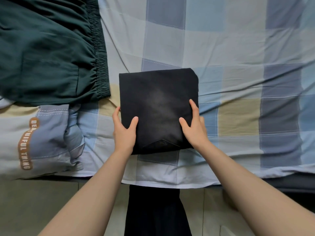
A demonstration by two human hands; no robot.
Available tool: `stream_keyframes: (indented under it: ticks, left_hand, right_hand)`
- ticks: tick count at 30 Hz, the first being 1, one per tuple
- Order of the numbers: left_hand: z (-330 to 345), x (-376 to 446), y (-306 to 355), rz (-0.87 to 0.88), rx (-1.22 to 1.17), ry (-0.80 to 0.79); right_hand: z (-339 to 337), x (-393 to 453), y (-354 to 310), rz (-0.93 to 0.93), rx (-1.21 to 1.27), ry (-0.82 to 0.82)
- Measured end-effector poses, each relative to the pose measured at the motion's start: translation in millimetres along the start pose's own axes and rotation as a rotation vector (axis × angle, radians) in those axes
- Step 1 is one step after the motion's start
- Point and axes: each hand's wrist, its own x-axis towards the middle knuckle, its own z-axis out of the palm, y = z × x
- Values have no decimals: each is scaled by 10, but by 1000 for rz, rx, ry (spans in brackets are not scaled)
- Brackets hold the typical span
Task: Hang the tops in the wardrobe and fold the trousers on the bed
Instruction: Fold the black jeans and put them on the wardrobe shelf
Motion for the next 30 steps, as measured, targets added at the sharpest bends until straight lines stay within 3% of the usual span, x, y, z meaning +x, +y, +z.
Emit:
stream_keyframes:
  ticks: [7,14,24,30]
  left_hand:
    - [-279,-637,305,127,148,151]
    - [-708,-1468,1055,263,169,66]
    - [-1340,-2496,2145,505,235,-215]
    - [-1584,-3132,2395,648,300,-381]
  right_hand:
    - [-268,-655,-180,-95,-75,116]
    - [-992,-1769,-696,-152,-102,219]
    - [-1622,-3316,-1353,-146,-49,535]
    - [-1670,-4429,-1427,-13,58,793]
